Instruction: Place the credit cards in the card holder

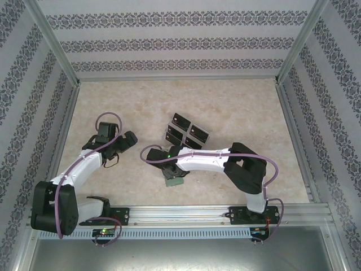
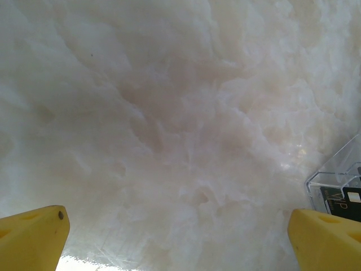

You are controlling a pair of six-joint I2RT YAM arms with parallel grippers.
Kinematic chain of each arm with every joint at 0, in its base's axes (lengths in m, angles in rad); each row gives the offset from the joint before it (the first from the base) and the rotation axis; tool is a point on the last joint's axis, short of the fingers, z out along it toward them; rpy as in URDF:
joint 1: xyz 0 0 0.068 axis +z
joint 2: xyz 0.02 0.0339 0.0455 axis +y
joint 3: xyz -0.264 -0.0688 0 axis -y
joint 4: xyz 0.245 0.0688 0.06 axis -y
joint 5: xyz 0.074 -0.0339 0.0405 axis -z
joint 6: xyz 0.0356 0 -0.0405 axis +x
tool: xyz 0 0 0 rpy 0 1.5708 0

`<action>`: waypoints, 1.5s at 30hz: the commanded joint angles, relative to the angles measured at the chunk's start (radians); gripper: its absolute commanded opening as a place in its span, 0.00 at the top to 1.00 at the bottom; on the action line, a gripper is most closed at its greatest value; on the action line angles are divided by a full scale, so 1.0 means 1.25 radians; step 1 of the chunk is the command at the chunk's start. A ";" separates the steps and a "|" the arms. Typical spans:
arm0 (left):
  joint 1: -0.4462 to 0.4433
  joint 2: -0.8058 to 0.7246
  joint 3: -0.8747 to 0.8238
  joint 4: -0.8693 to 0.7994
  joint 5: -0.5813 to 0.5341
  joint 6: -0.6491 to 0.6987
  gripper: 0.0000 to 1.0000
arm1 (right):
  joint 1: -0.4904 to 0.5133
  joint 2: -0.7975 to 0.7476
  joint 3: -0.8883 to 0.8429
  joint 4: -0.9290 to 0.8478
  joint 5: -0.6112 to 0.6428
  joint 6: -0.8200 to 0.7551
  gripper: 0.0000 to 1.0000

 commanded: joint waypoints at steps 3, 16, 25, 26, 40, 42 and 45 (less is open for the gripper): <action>-0.010 0.005 0.007 0.016 0.015 -0.009 0.00 | -0.003 0.010 0.007 0.000 -0.013 -0.002 0.50; -0.010 0.009 0.012 0.016 0.024 -0.016 0.00 | 0.016 0.017 0.046 -0.061 0.032 -0.010 0.61; -0.009 0.008 0.022 0.004 0.030 -0.018 0.00 | 0.021 0.037 0.034 -0.053 0.010 -0.008 0.77; -0.010 0.007 0.022 0.002 0.033 -0.019 0.00 | 0.021 0.037 0.031 -0.050 0.008 -0.008 0.74; -0.010 0.005 0.024 0.001 0.039 -0.022 0.00 | 0.032 -0.030 0.048 -0.063 0.034 0.004 0.52; -0.010 0.004 0.024 0.001 0.039 -0.021 0.00 | 0.032 -0.035 0.048 -0.062 0.036 0.006 0.52; -0.010 0.006 0.024 0.000 0.037 -0.020 0.00 | 0.031 -0.031 0.049 -0.061 0.034 0.007 0.53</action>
